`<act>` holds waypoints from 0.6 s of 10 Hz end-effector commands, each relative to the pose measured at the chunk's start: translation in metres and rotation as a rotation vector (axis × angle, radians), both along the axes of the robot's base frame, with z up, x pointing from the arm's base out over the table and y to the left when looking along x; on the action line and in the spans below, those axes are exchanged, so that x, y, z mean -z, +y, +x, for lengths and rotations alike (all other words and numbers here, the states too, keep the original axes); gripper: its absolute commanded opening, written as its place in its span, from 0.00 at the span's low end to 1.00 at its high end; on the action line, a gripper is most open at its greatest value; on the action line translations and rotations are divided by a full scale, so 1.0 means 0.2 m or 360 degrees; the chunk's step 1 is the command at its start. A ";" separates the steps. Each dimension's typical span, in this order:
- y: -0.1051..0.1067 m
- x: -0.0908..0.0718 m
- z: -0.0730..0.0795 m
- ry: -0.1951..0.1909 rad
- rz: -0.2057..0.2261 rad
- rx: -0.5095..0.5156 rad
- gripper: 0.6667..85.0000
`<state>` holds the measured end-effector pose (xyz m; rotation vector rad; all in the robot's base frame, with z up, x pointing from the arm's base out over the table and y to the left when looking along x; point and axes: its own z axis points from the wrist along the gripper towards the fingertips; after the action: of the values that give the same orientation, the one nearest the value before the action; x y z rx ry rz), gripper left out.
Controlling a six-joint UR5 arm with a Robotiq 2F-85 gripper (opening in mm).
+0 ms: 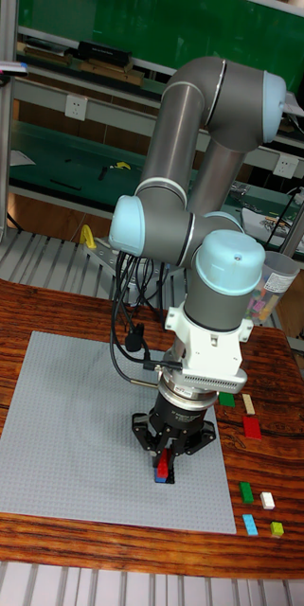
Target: Build with small Lego blocks
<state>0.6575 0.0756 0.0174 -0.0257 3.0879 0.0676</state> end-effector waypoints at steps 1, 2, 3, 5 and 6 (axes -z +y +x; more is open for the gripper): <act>0.01 0.00 0.01 -0.0008 0.0017 0.0005 0.01; 0.01 0.00 0.01 -0.0008 0.0017 0.0005 0.01; 0.01 0.00 0.01 -0.0011 0.0017 0.0005 0.01; 0.01 0.01 0.01 -0.0013 0.0014 0.0000 0.01; 0.00 0.00 0.01 -0.0013 0.0014 -0.0005 0.01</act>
<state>0.6583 0.0756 0.0153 -0.0359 3.0821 0.0654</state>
